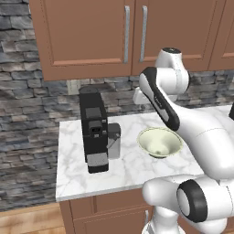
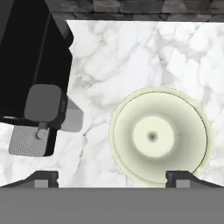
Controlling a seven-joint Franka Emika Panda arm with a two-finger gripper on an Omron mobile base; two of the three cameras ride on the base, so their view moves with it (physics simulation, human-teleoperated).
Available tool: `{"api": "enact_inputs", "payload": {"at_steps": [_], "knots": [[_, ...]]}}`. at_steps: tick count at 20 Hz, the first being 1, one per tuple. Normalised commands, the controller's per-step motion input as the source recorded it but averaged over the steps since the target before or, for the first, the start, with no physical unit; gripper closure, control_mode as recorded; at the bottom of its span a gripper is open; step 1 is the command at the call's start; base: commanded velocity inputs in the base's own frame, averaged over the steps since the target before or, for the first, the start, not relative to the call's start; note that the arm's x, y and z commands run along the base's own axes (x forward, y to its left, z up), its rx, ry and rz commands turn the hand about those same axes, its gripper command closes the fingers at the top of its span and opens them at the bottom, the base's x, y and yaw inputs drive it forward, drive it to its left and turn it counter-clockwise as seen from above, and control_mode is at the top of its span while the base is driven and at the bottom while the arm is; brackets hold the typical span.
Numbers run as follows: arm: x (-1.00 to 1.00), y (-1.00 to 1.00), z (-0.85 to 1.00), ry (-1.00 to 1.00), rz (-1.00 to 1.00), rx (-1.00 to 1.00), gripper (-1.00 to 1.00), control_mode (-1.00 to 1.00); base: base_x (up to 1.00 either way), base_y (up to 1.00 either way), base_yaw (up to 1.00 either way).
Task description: Open the cabinet. Pick the kiwi and banana from the cabinet and place them into the bowl. Then close the cabinet.
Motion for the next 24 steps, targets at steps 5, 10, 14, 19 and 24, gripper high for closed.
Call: {"api": "enact_inputs", "payload": {"at_steps": [5,10,14,19,24], "knots": [[-0.05,0.12,0.47,-0.22,0.04,0.0,-1.0,-1.0,0.0,0.0,0.0],[0.0,0.06,0.52,-0.22,0.01,0.0,-1.0,-1.0,0.0,0.0,0.0],[0.0,0.01,0.5,-0.19,0.0,0.0,-1.0,-1.0,0.0,0.0,0.0],[0.0,0.0,0.51,-0.15,0.0,0.0,-1.0,-1.0,0.0,0.0,0.0],[0.0,0.0,0.46,-0.25,0.0,0.0,-1.0,-1.0,0.0,0.0,0.0]]}}
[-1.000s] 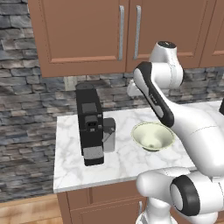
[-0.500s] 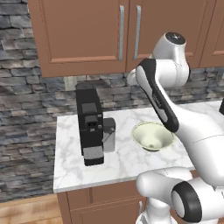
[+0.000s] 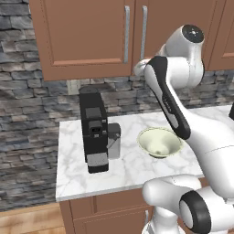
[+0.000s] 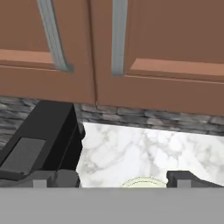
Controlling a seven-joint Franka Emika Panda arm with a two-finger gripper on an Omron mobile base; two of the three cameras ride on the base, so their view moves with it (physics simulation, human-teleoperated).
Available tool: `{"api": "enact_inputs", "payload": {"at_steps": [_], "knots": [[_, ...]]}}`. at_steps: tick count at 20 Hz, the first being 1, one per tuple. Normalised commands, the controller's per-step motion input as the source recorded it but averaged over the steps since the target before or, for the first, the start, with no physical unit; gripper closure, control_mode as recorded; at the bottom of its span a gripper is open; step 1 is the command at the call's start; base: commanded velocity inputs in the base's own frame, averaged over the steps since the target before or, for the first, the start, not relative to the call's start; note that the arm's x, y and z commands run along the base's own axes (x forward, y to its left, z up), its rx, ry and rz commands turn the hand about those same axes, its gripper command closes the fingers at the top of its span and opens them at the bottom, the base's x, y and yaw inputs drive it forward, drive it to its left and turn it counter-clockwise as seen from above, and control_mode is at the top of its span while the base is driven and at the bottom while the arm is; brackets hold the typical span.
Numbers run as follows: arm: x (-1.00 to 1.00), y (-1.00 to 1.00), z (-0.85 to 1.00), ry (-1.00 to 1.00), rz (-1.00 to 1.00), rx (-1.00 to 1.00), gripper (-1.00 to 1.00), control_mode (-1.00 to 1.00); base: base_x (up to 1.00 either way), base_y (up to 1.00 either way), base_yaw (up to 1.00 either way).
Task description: Open the cabinet. Pick the kiwi and banana from the cabinet and place them into the bowl. Then close the cabinet.
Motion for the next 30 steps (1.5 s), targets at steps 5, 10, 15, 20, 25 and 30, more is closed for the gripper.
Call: {"api": "enact_inputs", "payload": {"at_steps": [5,10,15,20,25,30], "knots": [[-0.01,0.0,0.34,-0.33,0.0,-0.02,-1.0,-1.0,0.0,0.0,0.0],[0.0,0.0,0.22,-0.25,0.0,0.0,-1.0,-1.0,0.0,0.0,0.0],[0.0,0.0,0.1,-0.13,0.0,0.0,-1.0,-1.0,0.0,0.0,0.0],[0.0,0.0,0.1,-0.09,0.0,0.0,-1.0,-1.0,0.0,0.0,0.0],[0.0,0.0,0.14,-0.08,0.0,0.0,-1.0,-1.0,0.0,0.0,0.0],[0.05,0.0,0.13,-0.01,0.0,0.0,-1.0,-1.0,0.0,0.0,0.0]]}}
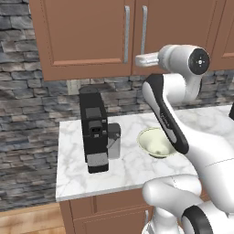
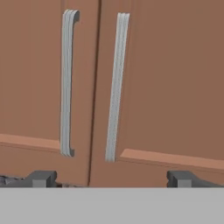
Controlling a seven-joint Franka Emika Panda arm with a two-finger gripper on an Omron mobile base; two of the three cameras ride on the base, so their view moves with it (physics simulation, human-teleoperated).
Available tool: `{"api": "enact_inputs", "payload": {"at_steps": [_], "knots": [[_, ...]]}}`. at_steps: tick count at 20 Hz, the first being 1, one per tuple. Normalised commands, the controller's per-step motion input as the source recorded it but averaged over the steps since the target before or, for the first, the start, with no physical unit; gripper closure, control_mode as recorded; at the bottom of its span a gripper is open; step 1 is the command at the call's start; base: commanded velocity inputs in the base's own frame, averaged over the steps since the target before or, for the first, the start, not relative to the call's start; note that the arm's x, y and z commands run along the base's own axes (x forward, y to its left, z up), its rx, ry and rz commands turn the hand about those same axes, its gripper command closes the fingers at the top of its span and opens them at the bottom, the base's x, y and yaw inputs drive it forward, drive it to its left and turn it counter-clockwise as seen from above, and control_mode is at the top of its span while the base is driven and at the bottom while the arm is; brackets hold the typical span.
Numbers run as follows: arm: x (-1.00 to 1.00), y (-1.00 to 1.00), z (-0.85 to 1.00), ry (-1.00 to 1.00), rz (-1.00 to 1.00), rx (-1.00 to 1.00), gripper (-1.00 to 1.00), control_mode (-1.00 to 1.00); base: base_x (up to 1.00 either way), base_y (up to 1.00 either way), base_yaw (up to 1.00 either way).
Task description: Open the cabinet. Pick the kiwi and banana from the cabinet and place them into the bowl. Then close the cabinet.
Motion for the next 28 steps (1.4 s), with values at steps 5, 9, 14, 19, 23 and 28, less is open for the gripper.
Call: {"api": "enact_inputs", "payload": {"at_steps": [5,9,14,19,23,28], "knots": [[0.25,0.0,0.0,0.0,0.0,0.0,-1.0,-1.0,0.0,0.0,0.0],[0.3,0.0,0.0,0.0,0.0,0.0,-1.0,-1.0,0.0,0.0,0.0],[0.35,0.0,0.0,0.0,0.0,0.0,-1.0,-1.0,0.0,0.0,0.0],[0.4,0.0,0.0,0.0,0.0,0.0,-1.0,-1.0,0.0,0.0,0.0],[0.36,0.0,0.0,0.0,0.0,0.0,-1.0,-1.0,0.0,0.0,0.0],[0.25,0.0,0.0,0.0,0.0,0.0,-1.0,-1.0,0.0,0.0,0.0]]}}
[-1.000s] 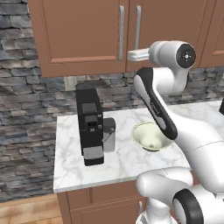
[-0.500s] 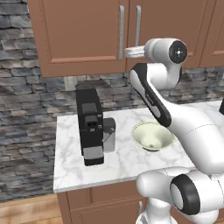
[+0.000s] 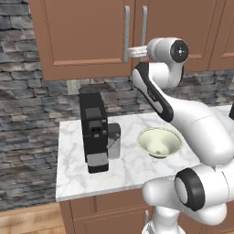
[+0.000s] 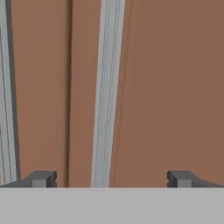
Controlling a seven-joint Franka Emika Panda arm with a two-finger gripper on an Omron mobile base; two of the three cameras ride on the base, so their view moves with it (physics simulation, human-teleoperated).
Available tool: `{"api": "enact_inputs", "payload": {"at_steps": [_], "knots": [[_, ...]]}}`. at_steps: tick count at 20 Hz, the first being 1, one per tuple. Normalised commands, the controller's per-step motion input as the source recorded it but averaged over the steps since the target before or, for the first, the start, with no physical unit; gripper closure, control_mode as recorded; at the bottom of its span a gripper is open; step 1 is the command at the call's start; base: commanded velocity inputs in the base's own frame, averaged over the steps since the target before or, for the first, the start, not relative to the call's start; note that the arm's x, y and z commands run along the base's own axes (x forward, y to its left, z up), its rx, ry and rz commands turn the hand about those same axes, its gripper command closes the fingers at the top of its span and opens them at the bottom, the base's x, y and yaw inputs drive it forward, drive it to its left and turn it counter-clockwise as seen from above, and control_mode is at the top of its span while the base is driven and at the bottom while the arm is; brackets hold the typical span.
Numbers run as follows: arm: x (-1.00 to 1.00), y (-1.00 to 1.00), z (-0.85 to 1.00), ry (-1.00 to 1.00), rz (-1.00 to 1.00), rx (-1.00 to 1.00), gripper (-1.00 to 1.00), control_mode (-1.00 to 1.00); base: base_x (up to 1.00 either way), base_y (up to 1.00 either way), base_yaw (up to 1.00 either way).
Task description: Open the cabinet. Pick the kiwi and banana from the cabinet and place them into the bowl. Then close the cabinet.
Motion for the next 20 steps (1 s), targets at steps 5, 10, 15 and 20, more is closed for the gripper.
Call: {"api": "enact_inputs", "payload": {"at_steps": [5,10,15,20], "knots": [[0.25,0.0,0.0,0.0,0.0,0.0,-1.0,-1.0,0.0,0.0,0.0],[0.25,0.0,0.0,-0.01,0.0,0.0,-1.0,-1.0,0.0,0.0,0.0],[0.27,0.0,0.0,-0.01,0.0,0.0,-1.0,-1.0,0.0,0.0,0.0],[0.27,0.0,0.0,-0.01,0.0,0.0,-1.0,-1.0,0.0,0.0,0.0]]}}
